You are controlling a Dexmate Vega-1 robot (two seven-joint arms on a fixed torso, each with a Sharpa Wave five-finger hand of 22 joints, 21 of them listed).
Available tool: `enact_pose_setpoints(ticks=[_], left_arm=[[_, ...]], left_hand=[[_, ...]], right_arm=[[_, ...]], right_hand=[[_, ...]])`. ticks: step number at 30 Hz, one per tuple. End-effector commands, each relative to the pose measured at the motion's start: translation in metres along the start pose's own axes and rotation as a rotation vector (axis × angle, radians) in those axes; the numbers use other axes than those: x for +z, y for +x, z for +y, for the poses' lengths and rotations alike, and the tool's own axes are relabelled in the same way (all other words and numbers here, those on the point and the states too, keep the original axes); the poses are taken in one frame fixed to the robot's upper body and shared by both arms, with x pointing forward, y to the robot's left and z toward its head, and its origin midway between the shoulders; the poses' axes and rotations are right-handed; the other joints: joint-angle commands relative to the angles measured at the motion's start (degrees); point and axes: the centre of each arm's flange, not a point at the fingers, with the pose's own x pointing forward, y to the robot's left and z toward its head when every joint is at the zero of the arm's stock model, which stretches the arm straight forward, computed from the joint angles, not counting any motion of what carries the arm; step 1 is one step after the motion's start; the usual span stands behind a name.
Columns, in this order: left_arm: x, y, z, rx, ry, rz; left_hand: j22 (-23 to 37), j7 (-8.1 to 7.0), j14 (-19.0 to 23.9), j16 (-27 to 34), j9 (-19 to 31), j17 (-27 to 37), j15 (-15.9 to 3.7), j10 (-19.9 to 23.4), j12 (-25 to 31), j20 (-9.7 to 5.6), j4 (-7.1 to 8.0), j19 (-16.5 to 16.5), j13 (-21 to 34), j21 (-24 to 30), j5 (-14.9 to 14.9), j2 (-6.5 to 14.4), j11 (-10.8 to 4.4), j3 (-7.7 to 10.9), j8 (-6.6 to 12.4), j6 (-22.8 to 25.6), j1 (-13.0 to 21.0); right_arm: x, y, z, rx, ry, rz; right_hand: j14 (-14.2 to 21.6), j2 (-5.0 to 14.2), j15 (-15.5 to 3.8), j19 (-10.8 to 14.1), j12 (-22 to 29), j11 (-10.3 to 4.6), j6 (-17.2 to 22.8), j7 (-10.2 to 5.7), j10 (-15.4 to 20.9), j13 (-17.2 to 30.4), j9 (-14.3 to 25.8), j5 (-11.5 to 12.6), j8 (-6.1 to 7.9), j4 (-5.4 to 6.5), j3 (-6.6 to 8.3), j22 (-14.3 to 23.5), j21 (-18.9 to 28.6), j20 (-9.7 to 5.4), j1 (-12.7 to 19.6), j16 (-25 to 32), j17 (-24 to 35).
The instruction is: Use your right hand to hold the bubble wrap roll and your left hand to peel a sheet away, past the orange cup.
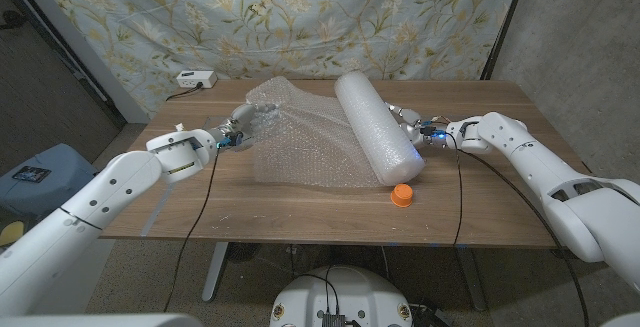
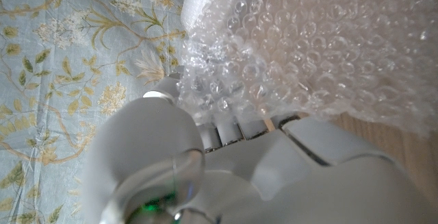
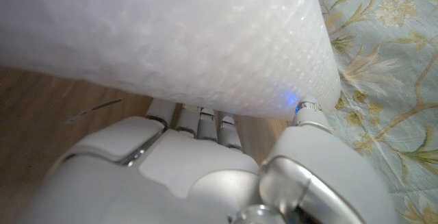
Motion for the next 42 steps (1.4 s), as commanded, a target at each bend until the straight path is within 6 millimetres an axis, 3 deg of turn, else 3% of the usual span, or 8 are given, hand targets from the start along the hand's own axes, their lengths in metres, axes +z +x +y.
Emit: enact_pose_setpoints(ticks=[1, 23, 42], left_arm=[[0.004, -0.008, 0.001, 0.006, 0.017, 0.002], [0.017, -0.021, 0.01, 0.015, 0.048, -0.001], [0.034, -0.024, 0.006, -0.014, 0.097, 0.038]], left_hand=[[0.2, 0.97, 0.4, -0.2, 0.2, 0.2, 0.0, 1.9, -0.4, 0.08, 0.08, -0.5, 0.2, 0.4, 0.0, 0.0, -2.68, 0.03, -0.32, 0.6, 0.5], [0.2, 0.79, 0.1, -0.5, 0.2, 0.2, 0.12, 1.8, -0.6, 0.23, 0.28, -0.8, 0.3, 0.5, 0.0, 0.1, -2.69, 0.09, -0.62, 0.1, 0.4], [0.2, 1.0, 0.1, -0.5, 0.3, 0.3, 0.24, 1.5, -0.8, 0.42, 0.34, -1.0, 0.4, 0.6, 0.0, 0.1, -2.74, 0.18, -0.64, -0.1, 0.4]], right_arm=[[0.002, 0.001, 0.0, -0.007, -0.001, -0.003], [0.007, 0.008, 0.003, 0.002, 0.021, -0.047], [0.014, -0.002, -0.005, 0.021, 0.066, -0.131]], right_hand=[[0.1, -0.08, 0.28, 0.7, 0.0, 0.36, -0.2, 2.55, 0.1, 0.2, 0.1, 0.1, 0.4, -0.29, 0.22, 0.3, 0.5, -0.06, -0.4, -0.2, 0.3], [0.0, 0.02, 0.28, 1.0, -0.3, 0.37, -0.1, 2.26, 0.1, 0.4, 0.1, 0.0, 0.52, -0.54, 0.29, 0.3, 0.4, -0.05, -0.7, -0.3, 0.3], [-0.1, 0.08, 0.26, 1.0, -0.5, 0.37, 0.4, 1.53, 0.2, 0.6, 0.1, 0.0, 0.73, -0.72, 0.35, 0.3, 0.2, -0.03, -0.8, -0.4, 0.4]])
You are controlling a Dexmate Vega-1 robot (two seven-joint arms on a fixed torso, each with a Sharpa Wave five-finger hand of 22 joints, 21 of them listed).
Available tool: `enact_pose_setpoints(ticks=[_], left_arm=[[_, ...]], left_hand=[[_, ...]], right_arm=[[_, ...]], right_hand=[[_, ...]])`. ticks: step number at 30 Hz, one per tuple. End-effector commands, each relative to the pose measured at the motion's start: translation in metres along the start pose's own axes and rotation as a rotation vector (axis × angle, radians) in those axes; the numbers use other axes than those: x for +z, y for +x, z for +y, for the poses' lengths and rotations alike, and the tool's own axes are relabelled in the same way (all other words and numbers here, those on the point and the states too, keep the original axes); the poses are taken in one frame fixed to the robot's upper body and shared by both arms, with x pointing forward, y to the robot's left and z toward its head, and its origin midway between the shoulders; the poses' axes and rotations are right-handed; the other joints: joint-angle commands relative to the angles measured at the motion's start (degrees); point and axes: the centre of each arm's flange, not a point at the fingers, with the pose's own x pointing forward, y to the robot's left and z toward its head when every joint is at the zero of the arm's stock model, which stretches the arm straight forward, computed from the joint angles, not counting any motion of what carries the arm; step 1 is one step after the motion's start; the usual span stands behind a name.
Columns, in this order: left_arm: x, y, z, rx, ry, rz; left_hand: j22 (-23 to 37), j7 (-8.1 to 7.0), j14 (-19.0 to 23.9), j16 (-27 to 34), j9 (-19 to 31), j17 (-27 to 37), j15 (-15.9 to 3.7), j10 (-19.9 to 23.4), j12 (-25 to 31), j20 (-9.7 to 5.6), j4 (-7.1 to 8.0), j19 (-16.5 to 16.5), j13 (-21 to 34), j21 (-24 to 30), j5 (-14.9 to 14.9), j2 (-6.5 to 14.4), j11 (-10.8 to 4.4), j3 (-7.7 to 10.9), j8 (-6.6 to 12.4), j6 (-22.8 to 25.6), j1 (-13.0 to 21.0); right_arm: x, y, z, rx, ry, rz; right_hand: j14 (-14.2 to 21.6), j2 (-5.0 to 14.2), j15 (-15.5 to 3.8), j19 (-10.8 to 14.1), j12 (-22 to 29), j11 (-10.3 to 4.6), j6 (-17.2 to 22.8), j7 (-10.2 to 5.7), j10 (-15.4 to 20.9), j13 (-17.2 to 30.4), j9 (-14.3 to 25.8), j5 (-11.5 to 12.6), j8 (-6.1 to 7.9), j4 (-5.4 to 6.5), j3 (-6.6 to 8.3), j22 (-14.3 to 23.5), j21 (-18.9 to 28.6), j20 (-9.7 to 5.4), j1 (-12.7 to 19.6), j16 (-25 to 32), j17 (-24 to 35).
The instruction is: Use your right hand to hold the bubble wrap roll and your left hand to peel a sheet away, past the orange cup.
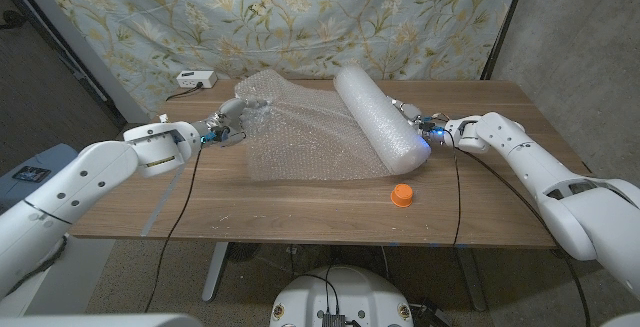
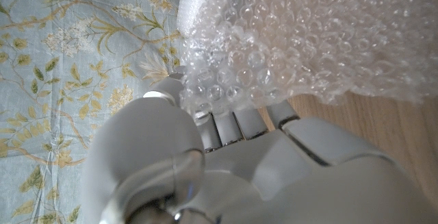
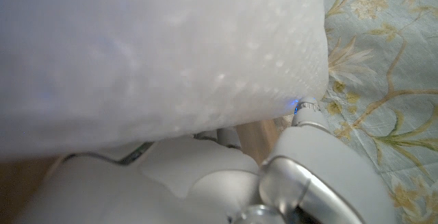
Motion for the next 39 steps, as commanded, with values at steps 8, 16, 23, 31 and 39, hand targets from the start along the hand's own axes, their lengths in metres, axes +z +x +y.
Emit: enact_pose_setpoints(ticks=[8, 16, 23, 31, 39], left_arm=[[0.014, -0.011, -0.005, 0.001, 0.046, 0.046], [0.017, -0.018, -0.008, -0.002, 0.063, 0.067], [0.015, -0.025, -0.01, -0.004, 0.07, 0.077], [0.016, -0.035, -0.011, 0.006, 0.088, 0.08], [0.012, -0.042, -0.008, 0.009, 0.084, 0.08]], left_hand=[[0.2, 1.01, 0.0, 0.0, 0.3, 0.4, 0.22, 1.6, -0.4, 0.16, 0.32, -0.2, 0.3, 0.3, 0.0, 0.2, -2.65, 0.17, -0.17, -0.2, 0.5], [0.2, 1.21, -0.1, -0.1, 0.4, 0.4, 0.3, 1.5, -0.4, 0.19, 0.37, -0.2, 0.3, 0.4, 0.0, 0.2, -2.46, 0.2, -0.15, -0.2, 0.5], [0.2, 1.22, -0.2, -0.1, 0.4, 0.5, 0.34, 1.4, -0.5, 0.17, 0.35, -0.3, 0.5, 0.4, 0.0, 0.2, -2.45, 0.2, -0.18, -0.3, 0.5], [0.2, 1.21, -0.1, -0.1, 0.5, 0.5, 0.25, 1.4, -0.5, 0.16, 0.33, -0.3, 0.6, 0.5, 0.0, 0.1, -2.51, 0.24, -0.18, -0.3, 0.6], [0.2, 1.24, -0.2, -0.1, 0.5, 0.5, 0.25, 1.2, -0.6, 0.18, 0.4, -0.4, 0.6, 0.6, 0.0, 0.2, -2.46, 0.22, -0.18, -0.4, 0.6]], right_arm=[[0.002, -0.008, -0.009, 0.024, 0.048, -0.069], [-0.003, -0.013, -0.016, 0.025, 0.064, -0.086], [-0.006, -0.017, -0.02, 0.021, 0.074, -0.096], [-0.012, -0.017, -0.022, 0.023, 0.085, -0.101], [-0.016, -0.018, -0.022, 0.022, 0.089, -0.104]], right_hand=[[-0.1, -0.06, 0.14, 0.4, -0.1, 0.37, 0.9, 1.53, 0.2, 0.2, 0.0, 0.0, 0.38, -0.56, 0.18, 0.3, 0.2, 0.08, -0.6, -0.1, 0.1], [-0.2, -0.06, 0.15, 0.3, -0.2, 0.36, 1.1, 1.21, 0.1, 0.3, 0.0, 0.0, 0.42, -0.64, 0.2, 0.3, 0.1, 0.08, -0.7, -0.1, 0.1], [-0.3, -0.02, 0.11, 0.2, -0.3, 0.36, 1.2, 1.07, 0.1, 0.4, 0.0, 0.0, 0.42, -0.7, 0.23, 0.3, 0.0, 0.09, -0.7, -0.2, 0.1], [-0.4, 0.02, 0.12, 0.0, -0.4, 0.35, 1.2, 0.95, 0.0, 0.4, 0.0, -0.1, 0.4, -0.74, 0.26, 0.3, 0.0, 0.1, -0.8, -0.2, 0.1], [-0.5, 0.1, 0.12, -0.1, -0.5, 0.35, 1.3, 1.06, 0.0, 0.5, 0.0, -0.1, 0.43, -0.77, 0.3, 0.3, -0.1, 0.09, -0.9, -0.3, 0.1]])
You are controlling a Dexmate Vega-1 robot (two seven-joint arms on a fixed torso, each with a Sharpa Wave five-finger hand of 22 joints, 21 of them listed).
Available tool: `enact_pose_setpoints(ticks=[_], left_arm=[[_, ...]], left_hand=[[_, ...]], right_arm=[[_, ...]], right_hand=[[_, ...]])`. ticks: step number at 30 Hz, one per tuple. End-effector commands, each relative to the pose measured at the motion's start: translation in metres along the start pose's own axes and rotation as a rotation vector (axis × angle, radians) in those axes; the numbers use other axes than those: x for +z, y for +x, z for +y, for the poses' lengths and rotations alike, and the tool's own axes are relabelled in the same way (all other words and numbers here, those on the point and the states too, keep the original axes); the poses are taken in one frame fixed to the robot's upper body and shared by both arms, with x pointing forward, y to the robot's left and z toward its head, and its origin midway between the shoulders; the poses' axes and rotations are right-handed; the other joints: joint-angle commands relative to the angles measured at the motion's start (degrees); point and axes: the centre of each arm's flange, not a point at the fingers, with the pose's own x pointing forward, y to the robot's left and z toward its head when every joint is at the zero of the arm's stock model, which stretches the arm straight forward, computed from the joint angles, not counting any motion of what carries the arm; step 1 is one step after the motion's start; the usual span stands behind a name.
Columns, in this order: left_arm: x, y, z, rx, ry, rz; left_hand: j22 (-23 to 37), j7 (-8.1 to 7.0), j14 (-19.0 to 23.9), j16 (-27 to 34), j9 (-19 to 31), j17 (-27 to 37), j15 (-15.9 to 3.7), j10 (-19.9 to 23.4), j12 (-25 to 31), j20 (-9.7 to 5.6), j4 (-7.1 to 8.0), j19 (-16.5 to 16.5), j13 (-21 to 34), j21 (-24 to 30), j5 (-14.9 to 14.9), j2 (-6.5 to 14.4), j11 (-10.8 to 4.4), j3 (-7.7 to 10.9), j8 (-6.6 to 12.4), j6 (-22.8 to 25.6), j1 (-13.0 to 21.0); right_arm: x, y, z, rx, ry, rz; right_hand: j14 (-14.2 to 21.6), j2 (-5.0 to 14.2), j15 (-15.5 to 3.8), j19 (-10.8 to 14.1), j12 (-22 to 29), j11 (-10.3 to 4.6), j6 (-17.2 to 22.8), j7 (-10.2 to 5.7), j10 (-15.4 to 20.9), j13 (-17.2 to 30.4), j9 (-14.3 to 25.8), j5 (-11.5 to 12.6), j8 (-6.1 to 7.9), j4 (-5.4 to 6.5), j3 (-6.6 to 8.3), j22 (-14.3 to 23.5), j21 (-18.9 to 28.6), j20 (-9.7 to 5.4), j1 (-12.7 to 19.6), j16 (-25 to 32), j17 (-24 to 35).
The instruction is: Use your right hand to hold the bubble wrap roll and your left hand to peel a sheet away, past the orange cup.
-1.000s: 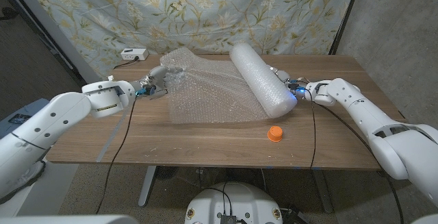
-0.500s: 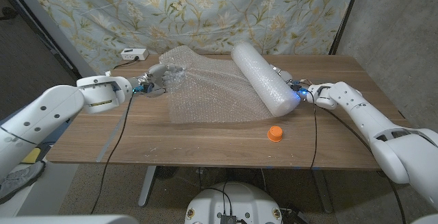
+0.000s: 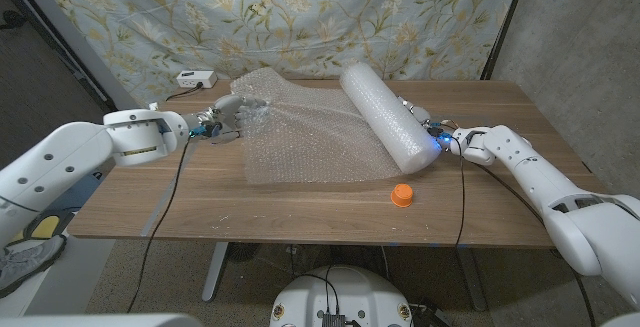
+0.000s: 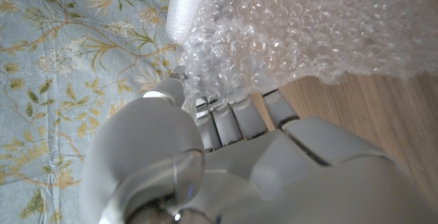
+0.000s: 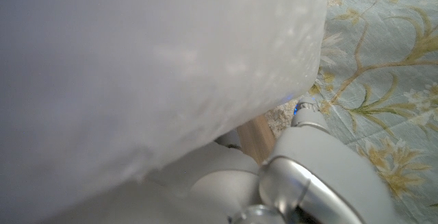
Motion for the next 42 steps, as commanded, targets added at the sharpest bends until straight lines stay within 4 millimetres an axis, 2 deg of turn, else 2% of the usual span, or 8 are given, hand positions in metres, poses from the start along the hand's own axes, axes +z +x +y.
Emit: enact_pose_setpoints(ticks=[1, 15, 27, 34, 42], left_arm=[[-0.005, -0.012, 0.001, 0.005, 0.007, 0.006], [-0.005, -0.03, -0.001, 0.018, 0.019, 0.0], [0.001, -0.056, 0.015, 0.029, 0.042, -0.017], [0.0, -0.062, 0.019, 0.031, 0.051, -0.025], [-0.003, -0.06, 0.023, 0.037, 0.041, -0.033]], left_hand=[[0.2, 1.24, 0.0, -0.1, 0.2, 0.3, 0.16, 1.2, -0.2, -0.13, 0.41, -0.1, 0.1, 0.6, 0.0, 0.1, -2.44, 0.19, -0.13, -0.4, 0.5], [0.2, 1.18, -0.1, -0.2, 0.3, 0.3, 0.15, 1.3, -0.3, -0.14, 0.41, -0.2, 0.1, 0.7, 0.0, 0.2, -2.51, 0.26, -0.2, -0.6, 0.6], [0.2, 1.25, -0.4, -0.3, 0.4, 0.3, 0.11, 0.9, -0.4, -0.05, 0.53, -0.4, 0.3, 0.7, 0.0, 0.3, -2.49, 0.36, -0.31, -1.1, 0.6], [0.2, 1.27, -0.5, -0.3, 0.5, 0.3, 0.19, 0.7, -0.5, 0.0, 0.62, -0.5, 0.4, 0.7, 0.0, 0.3, -2.61, 0.38, -0.3, -1.2, 0.6], [0.2, 1.18, -0.5, -0.3, 0.5, 0.4, 0.26, 0.7, -0.5, -0.02, 0.63, -0.6, 0.5, 0.8, 0.0, 0.3, -2.43, 0.43, -0.32, -1.4, 0.6]], right_arm=[[-0.006, -0.003, -0.002, -0.001, 0.01, -0.01], [-0.012, 0.0, 0.0, 0.005, 0.012, -0.008], [-0.012, -0.006, -0.001, 0.0, 0.009, -0.016], [-0.013, -0.007, -0.002, -0.003, 0.008, -0.014], [-0.014, -0.002, 0.001, 0.007, 0.005, -0.013]], right_hand=[[0.0, 0.14, -0.02, -0.1, -0.1, 0.36, 0.6, 0.69, 0.0, 0.3, 0.0, -0.1, 0.23, -0.15, 0.31, 0.3, -0.1, 0.09, -0.4, -0.1, 0.2], [0.0, 0.13, -0.15, -0.2, -0.2, 0.36, 0.8, 0.44, 0.1, 0.4, -0.1, -0.1, 0.26, -0.31, 0.37, 0.3, -0.2, 0.08, -0.4, -0.1, 0.1], [0.0, 0.11, -0.28, -0.3, -0.3, 0.36, 1.0, 0.45, 0.2, 0.5, -0.1, -0.1, 0.23, -0.47, 0.43, 0.3, -0.2, 0.08, -0.4, -0.1, 0.1], [0.0, 0.16, -0.27, -0.3, -0.4, 0.36, 1.0, 0.4, 0.2, 0.6, -0.1, -0.1, 0.22, -0.53, 0.48, 0.3, -0.2, 0.08, -0.4, -0.1, 0.1], [0.1, 0.21, -0.3, -0.3, -0.5, 0.36, 1.1, 0.45, 0.3, 0.7, -0.1, -0.1, 0.21, -0.58, 0.54, 0.3, -0.2, 0.08, -0.4, -0.1, 0.1]])
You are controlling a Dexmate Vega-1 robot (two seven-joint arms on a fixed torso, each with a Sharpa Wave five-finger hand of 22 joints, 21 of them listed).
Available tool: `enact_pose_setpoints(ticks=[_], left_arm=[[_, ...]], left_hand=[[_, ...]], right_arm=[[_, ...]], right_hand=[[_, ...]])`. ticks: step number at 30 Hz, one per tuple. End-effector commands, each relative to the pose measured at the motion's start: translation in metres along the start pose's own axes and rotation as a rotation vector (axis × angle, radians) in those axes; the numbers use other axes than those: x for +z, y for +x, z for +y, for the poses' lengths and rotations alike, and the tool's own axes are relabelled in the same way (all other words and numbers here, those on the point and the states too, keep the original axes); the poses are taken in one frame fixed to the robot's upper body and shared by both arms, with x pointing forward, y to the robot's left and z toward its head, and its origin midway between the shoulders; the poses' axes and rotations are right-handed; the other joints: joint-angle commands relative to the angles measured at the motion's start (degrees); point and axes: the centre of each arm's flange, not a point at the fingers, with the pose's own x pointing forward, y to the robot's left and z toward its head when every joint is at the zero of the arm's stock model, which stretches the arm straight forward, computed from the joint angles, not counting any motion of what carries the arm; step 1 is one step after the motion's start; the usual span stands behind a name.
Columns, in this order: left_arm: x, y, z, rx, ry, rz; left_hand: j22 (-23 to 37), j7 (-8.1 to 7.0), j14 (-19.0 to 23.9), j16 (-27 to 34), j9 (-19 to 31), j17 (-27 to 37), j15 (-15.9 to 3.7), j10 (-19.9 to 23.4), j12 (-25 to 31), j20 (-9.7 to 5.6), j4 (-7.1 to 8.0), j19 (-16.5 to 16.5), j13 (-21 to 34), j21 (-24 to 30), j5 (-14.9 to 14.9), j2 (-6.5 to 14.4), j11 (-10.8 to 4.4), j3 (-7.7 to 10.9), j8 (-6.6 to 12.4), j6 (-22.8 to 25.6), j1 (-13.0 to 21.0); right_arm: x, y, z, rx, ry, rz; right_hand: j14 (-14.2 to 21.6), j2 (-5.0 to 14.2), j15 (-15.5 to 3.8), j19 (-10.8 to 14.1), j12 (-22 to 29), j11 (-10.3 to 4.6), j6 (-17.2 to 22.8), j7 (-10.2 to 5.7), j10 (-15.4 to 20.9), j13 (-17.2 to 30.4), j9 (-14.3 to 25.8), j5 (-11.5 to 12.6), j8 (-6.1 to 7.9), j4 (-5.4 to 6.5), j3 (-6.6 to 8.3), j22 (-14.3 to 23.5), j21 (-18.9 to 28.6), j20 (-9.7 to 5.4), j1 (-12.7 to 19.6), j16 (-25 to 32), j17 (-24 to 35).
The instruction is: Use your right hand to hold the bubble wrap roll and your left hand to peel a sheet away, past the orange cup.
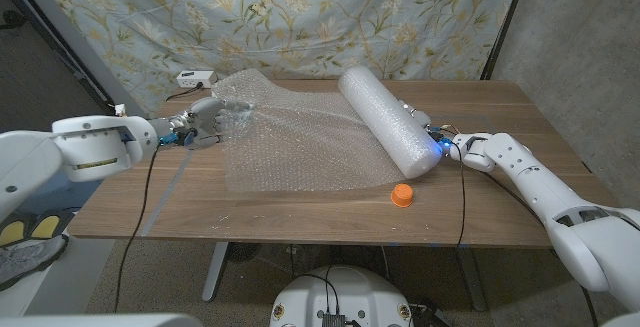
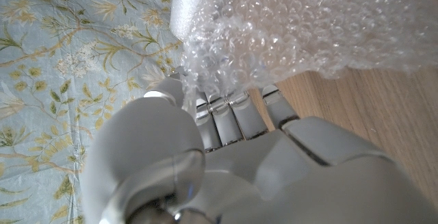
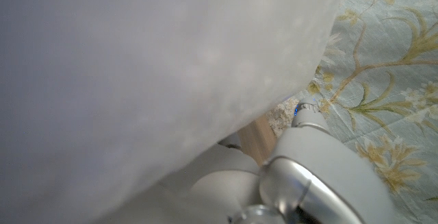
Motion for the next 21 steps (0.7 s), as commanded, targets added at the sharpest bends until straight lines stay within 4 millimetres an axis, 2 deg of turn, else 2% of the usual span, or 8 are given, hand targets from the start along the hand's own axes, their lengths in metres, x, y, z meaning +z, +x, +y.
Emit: enact_pose_setpoints(ticks=[1, 10, 21], left_arm=[[-0.004, -0.003, 0.009, 0.009, 0.009, -0.007], [-0.008, 0.002, 0.014, 0.018, 0.009, -0.014], [-0.021, 0.035, 0.001, -0.002, -0.021, -0.045]], left_hand=[[0.2, 1.13, -0.1, -0.1, 0.2, 0.1, 0.13, 0.7, -0.1, -0.01, 0.42, -0.2, 0.2, 0.3, 0.1, 0.1, -2.42, 0.21, 0.09, -1.4, 0.3], [0.2, 1.09, -0.1, -0.2, 0.2, 0.1, 0.13, 0.8, -0.2, 0.0, 0.52, -0.3, 0.1, 0.4, 0.1, 0.1, -2.33, 0.24, 0.04, -1.6, 0.2], [0.2, 0.9, 0.5, 0.4, 0.1, 0.5, -0.47, 1.1, -0.2, -0.36, 0.56, -0.1, 0.0, 0.7, 0.0, 0.1, -2.61, 0.12, 0.25, -1.0, 0.2]], right_arm=[[-0.002, 0.004, 0.003, 0.008, -0.004, 0.001], [-0.002, 0.011, 0.004, 0.014, 0.001, 0.002], [0.008, 0.013, 0.008, 0.021, -0.016, -0.003]], right_hand=[[0.1, 0.03, -0.27, -0.3, 0.0, 0.36, 0.5, 0.51, 0.3, 0.2, 0.2, -0.1, 0.2, -0.35, 0.3, 0.4, -0.2, 0.08, -0.1, -0.1, 0.1], [0.1, 0.11, -0.3, -0.3, -0.1, 0.35, 0.8, 0.47, 0.3, 0.3, 0.1, -0.1, 0.25, -0.4, 0.37, 0.4, -0.2, 0.07, -0.2, -0.1, 0.1], [0.2, 0.13, -0.39, -0.2, -0.2, 0.33, 0.8, 0.5, 0.4, 0.4, 0.1, -0.1, 0.21, -0.48, 0.43, 0.4, -0.1, 0.06, -0.2, -0.1, 0.1]])
